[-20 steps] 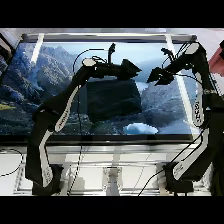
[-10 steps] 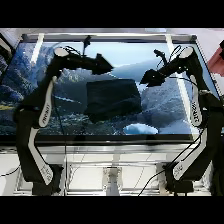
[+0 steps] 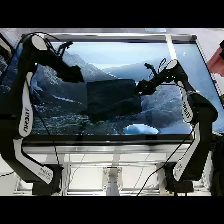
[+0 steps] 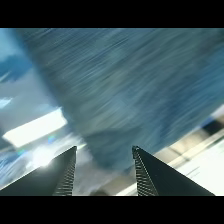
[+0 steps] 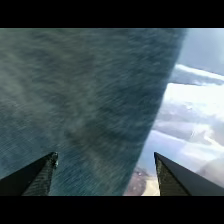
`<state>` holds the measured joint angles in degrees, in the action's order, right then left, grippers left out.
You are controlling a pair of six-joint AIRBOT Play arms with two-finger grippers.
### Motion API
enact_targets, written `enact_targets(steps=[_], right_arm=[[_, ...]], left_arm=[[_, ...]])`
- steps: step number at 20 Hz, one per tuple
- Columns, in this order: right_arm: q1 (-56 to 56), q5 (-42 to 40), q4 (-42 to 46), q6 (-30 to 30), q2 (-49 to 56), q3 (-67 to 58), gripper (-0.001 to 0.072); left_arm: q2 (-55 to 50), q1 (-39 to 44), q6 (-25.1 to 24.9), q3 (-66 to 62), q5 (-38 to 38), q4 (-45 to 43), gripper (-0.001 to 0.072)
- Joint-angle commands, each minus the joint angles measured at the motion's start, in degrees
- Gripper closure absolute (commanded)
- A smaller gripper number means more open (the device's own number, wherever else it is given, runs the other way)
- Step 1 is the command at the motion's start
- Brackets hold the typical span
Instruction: Fold the clothes and pants, and hang the long-sleeved shirts on hangers.
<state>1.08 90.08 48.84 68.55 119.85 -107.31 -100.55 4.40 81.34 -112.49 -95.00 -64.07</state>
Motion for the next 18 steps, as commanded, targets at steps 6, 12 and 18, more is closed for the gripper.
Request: enact_targets(steps=[6,12,18], right_arm=[[-6.7,-1.9,-4.1,-2.3,4.3,0.0,0.004],[-10.4,-4.0,-3.9,-2.3,4.6,-0.1,0.0641],[-2.4,-0.6,0.8,2.1,4.3,-7.1,0.0689]], left_arm=[[2.2,-1.4,0.8,6.8,-3.7,-5.4,0.0289],[2.2,-1.5,0.8,11.7,-3.7,-7.6,0.0291],[2.2,-1.6,1.2,15.8,-3.6,-15.3,0.0292]])
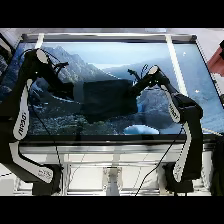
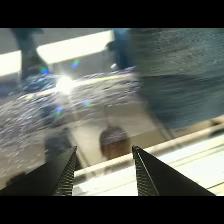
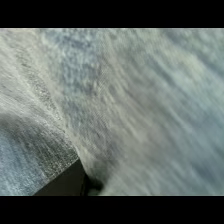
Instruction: Fold the clothes and pants, and hang the long-sleeved shirts on hangers.
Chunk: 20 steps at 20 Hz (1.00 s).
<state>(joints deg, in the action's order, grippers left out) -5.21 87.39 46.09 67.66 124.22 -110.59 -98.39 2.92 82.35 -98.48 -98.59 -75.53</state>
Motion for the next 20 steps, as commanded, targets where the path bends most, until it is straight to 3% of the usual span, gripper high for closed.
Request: enact_targets(steps=[1,7,14,20], right_arm=[[6.6,3.5,6.5,4.5,-0.2,-6.1,0.0689],[26.6,8.7,28.9,8.9,-4.2,-7.8,0.0689],[47.3,15.8,37.7,15.1,-5.2,-6.2,0.0689],[56.8,16.1,45.6,20.1,-7.1,-6.2,0.0688]], left_arm=[[0.0,-0.2,0.2,2.4,0.0,-4.2,0.0292],[0.0,-0.2,0.2,6.1,3.4,-5.0,0.0292],[0.0,0.1,1.7,6.2,6.0,-4.9,0.0292],[0.0,0.1,1.7,6.2,6.0,-4.9,0.0292]])
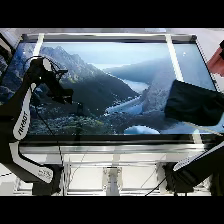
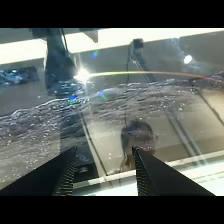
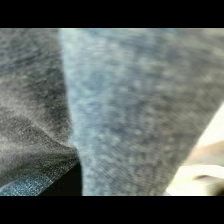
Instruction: Fold the clothes and pants, and hang the long-sleeved shirts on hangers.
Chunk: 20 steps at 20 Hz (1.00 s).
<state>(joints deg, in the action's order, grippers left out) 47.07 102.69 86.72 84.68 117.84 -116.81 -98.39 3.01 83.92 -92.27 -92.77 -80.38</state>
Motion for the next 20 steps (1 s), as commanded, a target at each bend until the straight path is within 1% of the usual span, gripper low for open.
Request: enact_targets(steps=[1,2,3,4,8,10,11,12,13,14,15,17,20], right_arm=[[5.6,0.8,5.0,3.3,-0.9,0.0,0.0642],[6.6,0.8,5.0,3.4,-1.2,0.0,0.0459],[7.4,0.7,5.0,3.6,-1.8,0.0,0.0216],[8.0,0.0,5.0,4.4,-2.7,0.0,0.0098],[8.4,-10.7,5.7,5.4,-11.4,0.0,0.0099],[7.9,-16.0,4.0,6.0,-17.1,0.0,0.0109],[7.3,-17.3,2.0,5.9,-19.7,0.0,0.011],[6.7,-17.8,-1.4,5.9,-22.1,0.0,0.0136],[5.8,-17.6,-6.5,5.5,-24.0,0.0,0.0291],[4.1,-17.3,-12.7,3.2,-25.9,0.0,0.0544],[1.9,-16.6,-17.5,0.9,-27.3,0.1,0.0677],[-4.5,-14.5,-22.9,0.5,-29.3,0.0,0.0689],[-17.7,-9.0,-22.9,0.2,-29.6,1.1,0.0688]], left_arm=[[0.0,0.0,0.1,0.0,0.2,0.0,0.0292],[0.0,0.0,0.1,0.0,0.2,0.0,0.0292],[0.0,0.0,0.1,0.0,0.2,0.0,0.0292],[0.0,0.0,0.1,0.0,0.2,0.0,0.0292],[0.0,0.0,0.1,0.0,0.2,0.0,0.0292],[0.0,0.0,0.1,0.0,0.2,0.0,0.0292],[0.0,0.0,0.1,0.0,0.2,0.0,0.0292],[0.0,0.0,0.1,0.0,0.2,0.0,0.0292],[0.0,0.0,0.1,0.0,0.2,0.0,0.0292],[0.0,0.0,0.1,0.0,0.2,0.0,0.0292],[0.0,0.0,0.1,0.0,0.2,0.0,0.0292],[0.0,0.0,0.1,0.0,0.2,0.0,0.0292],[0.0,0.0,0.1,0.0,0.2,0.0,0.0292]])
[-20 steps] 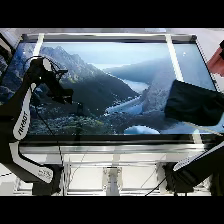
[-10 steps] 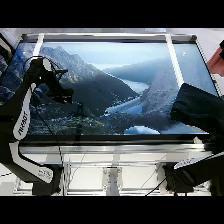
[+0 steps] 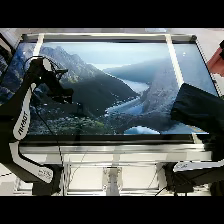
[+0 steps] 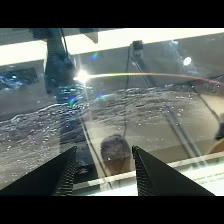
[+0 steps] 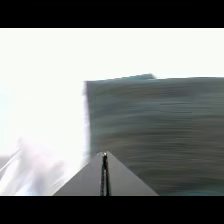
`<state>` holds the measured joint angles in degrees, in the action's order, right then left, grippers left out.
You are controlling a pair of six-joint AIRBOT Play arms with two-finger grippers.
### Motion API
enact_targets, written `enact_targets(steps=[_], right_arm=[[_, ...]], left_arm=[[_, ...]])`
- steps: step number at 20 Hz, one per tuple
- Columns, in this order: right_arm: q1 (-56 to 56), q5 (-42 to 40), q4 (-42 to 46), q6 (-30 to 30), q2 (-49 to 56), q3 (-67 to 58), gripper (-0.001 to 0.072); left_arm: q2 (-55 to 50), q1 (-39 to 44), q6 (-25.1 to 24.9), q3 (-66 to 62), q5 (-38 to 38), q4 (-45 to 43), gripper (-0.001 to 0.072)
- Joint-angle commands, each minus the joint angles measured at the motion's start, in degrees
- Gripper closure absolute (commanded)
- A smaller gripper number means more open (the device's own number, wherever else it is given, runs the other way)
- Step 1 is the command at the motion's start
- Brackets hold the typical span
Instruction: Fold the clothes and pants, and hang the long-sleeved shirts on hangers.
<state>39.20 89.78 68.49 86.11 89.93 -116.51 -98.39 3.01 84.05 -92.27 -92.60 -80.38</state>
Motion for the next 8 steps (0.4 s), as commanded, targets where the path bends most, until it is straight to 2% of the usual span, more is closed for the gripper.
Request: enact_targets(steps=[1,5,8], right_arm=[[-14.4,4.5,-3.7,-1.4,-1.7,2.2,0.0688],[-31.9,1.1,6.0,-3.3,-1.5,8.5,0.0689],[-38.0,-1.1,8.5,-3.3,-1.5,11.8,0.0689]], left_arm=[[0.0,0.0,0.0,0.0,0.0,0.0,0.0292],[0.0,0.0,0.0,0.0,0.0,0.0,0.0292],[0.0,0.0,0.0,0.0,0.0,0.0,0.0292]])
